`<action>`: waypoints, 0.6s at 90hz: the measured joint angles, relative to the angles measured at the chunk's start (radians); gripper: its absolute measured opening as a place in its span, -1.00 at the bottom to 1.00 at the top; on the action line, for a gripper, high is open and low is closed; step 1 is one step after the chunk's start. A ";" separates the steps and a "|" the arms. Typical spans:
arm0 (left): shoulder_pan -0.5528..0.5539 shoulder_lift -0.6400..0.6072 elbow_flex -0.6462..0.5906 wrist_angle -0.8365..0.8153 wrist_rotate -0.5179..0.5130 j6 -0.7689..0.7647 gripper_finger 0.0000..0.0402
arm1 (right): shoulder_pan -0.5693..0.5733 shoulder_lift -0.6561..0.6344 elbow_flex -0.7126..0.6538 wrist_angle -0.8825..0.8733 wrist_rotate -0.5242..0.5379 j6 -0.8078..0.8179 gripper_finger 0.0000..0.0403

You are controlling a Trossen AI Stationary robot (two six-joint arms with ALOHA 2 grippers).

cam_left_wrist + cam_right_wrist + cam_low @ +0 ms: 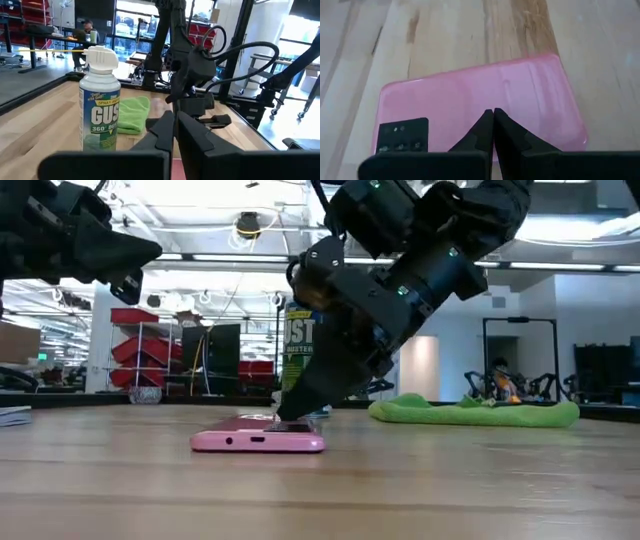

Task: Apply microfiber cloth
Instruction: Spray the pink cellphone using the spray bottle

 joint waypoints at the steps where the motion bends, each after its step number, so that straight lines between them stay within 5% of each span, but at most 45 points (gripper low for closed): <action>1: 0.000 0.000 0.000 0.000 0.000 -0.002 -1.00 | 0.000 0.000 0.000 0.000 0.002 0.000 -1.00; 54: 0.000 0.000 0.000 -0.001 0.002 -0.049 -1.00 | 0.003 -0.022 -0.037 -0.085 0.050 0.027 -1.00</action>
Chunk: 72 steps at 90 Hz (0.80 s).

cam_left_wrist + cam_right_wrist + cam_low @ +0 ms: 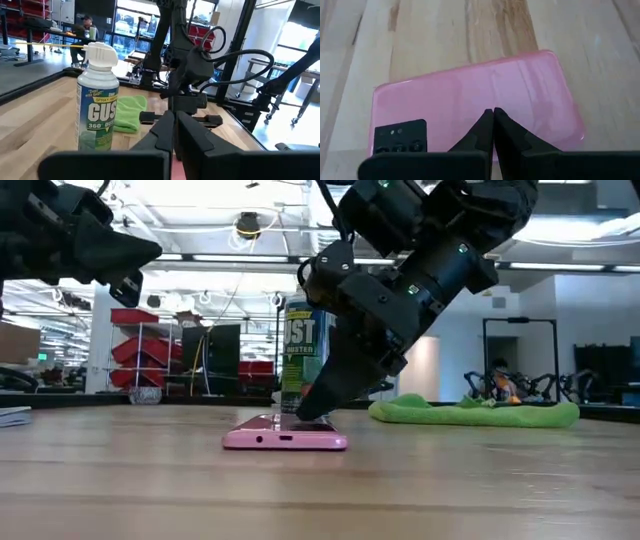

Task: Apply microfiber cloth
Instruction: Spray the pink cellphone using the spray bottle

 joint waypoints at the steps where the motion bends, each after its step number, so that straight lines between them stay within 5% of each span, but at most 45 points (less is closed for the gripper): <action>1: 0.000 0.000 0.000 0.000 0.000 0.000 -1.00 | 0.000 0.000 0.000 0.000 0.000 0.001 -1.00; 72: 0.000 0.000 0.000 -0.001 0.000 -0.027 -1.00 | 0.103 -0.014 0.003 -0.115 0.037 0.089 -1.00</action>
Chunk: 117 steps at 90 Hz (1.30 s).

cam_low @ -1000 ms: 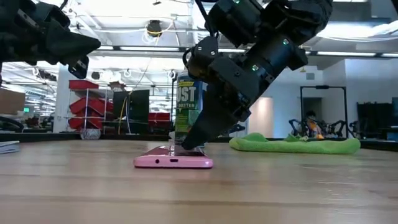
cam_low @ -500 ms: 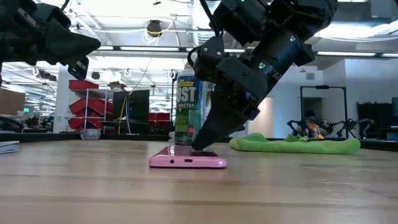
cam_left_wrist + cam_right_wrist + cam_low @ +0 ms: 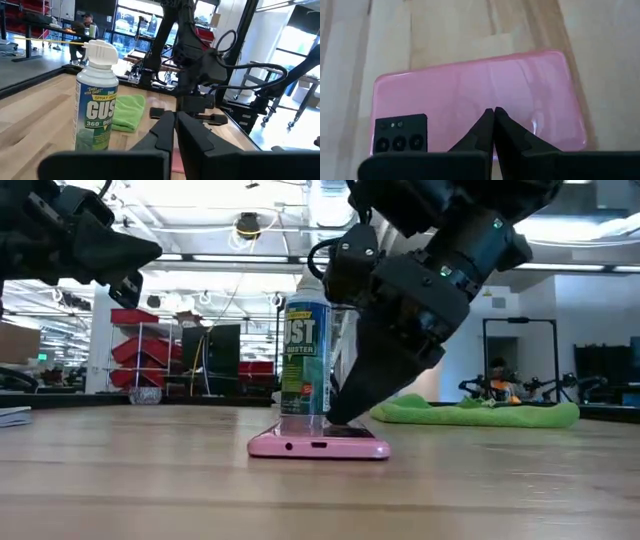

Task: Apply microfiber cloth
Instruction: Spray the pink cellphone using the spray bottle

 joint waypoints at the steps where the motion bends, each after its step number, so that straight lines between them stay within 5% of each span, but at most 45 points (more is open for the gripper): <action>1: 0.000 0.000 0.000 0.000 0.000 0.000 -1.00 | 0.001 0.000 0.000 0.000 0.000 0.002 -1.00; 32: 0.000 0.058 0.000 0.000 0.000 -0.063 -1.00 | -0.003 -0.004 0.002 -0.048 0.018 -0.003 -1.00; 55: -0.010 0.337 -0.010 0.032 -0.043 -0.265 -1.00 | -0.016 -0.004 0.002 -0.055 0.025 -0.015 -1.00; 84: -0.108 0.658 -0.006 0.373 -0.050 -0.496 -1.00 | -0.021 -0.029 0.002 -0.086 0.044 -0.042 -1.00; 117: -0.209 1.049 0.162 0.639 -0.149 -0.169 -1.00 | -0.022 -0.130 -0.029 -0.257 0.196 -0.060 -1.00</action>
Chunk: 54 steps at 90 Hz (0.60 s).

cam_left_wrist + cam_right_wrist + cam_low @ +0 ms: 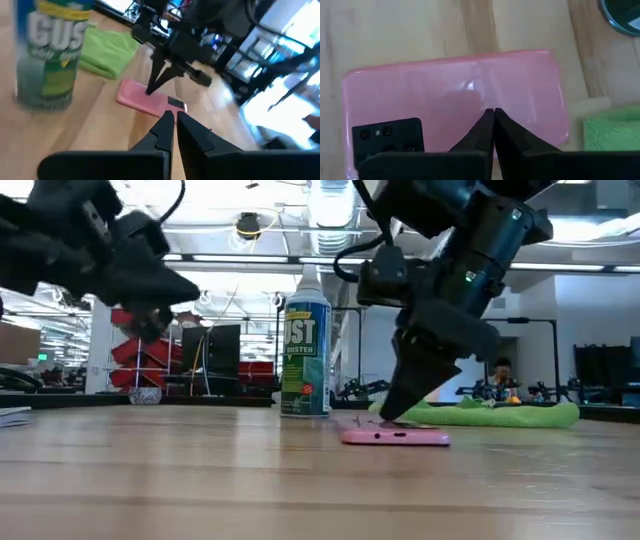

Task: Apply microfiber cloth
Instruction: Spray the pink cellphone using the spray bottle

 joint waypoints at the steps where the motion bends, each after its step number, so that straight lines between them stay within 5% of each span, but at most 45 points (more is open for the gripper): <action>1: 0.000 0.014 0.010 0.002 0.000 0.004 -1.00 | 0.000 -0.002 -0.004 0.008 0.000 0.000 -1.00; 31: -0.002 0.411 0.234 0.001 0.204 -0.090 -0.73 | 0.002 -0.019 -0.063 0.111 -0.018 0.022 -1.00; 54: -0.001 0.532 0.378 -0.034 0.265 -0.033 -0.50 | 0.017 -0.022 -0.063 0.114 -0.020 0.019 -1.00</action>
